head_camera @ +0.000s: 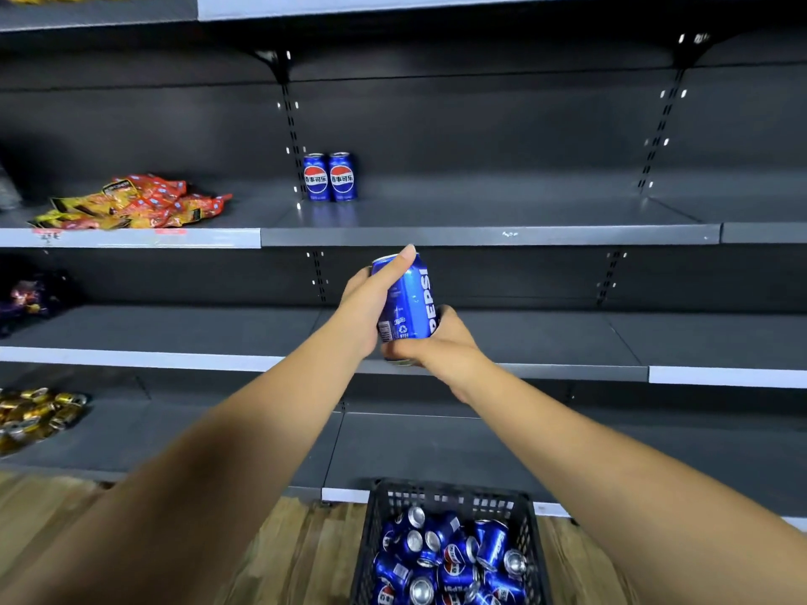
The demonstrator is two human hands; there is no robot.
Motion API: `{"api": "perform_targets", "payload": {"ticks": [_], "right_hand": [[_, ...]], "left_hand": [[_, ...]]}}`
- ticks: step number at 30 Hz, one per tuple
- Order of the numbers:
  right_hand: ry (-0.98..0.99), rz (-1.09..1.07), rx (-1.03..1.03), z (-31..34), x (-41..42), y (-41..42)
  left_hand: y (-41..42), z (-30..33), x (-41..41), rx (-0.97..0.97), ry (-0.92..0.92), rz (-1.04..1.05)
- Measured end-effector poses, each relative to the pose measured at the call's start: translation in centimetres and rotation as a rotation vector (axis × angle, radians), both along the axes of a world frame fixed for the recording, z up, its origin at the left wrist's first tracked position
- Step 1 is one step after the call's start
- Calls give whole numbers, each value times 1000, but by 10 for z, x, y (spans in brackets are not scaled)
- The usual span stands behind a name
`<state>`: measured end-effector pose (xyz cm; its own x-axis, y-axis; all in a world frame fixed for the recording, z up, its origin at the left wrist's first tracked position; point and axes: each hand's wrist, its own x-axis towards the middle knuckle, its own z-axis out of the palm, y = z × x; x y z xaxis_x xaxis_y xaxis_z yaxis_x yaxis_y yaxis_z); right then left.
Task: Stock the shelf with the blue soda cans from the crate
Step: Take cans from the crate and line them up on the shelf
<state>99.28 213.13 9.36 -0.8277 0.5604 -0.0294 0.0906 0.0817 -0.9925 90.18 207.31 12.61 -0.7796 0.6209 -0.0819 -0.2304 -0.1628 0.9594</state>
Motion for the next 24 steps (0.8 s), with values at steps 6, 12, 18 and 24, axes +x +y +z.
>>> {"api": "perform_targets", "payload": {"ticks": [6, 12, 18, 24], "right_hand": [[-102, 258, -26, 14, 8, 6], [16, 165, -117, 13, -11, 3], [-36, 66, 158, 21, -29, -2], [-138, 352, -16, 34, -41, -3]], "left_hand": [[-10, -1, -14, 62, -105, -59], [-12, 11, -24, 116, -73, -106], [-6, 8, -46, 57, 47, -27], [-20, 15, -76, 131, -70, -163]]}}
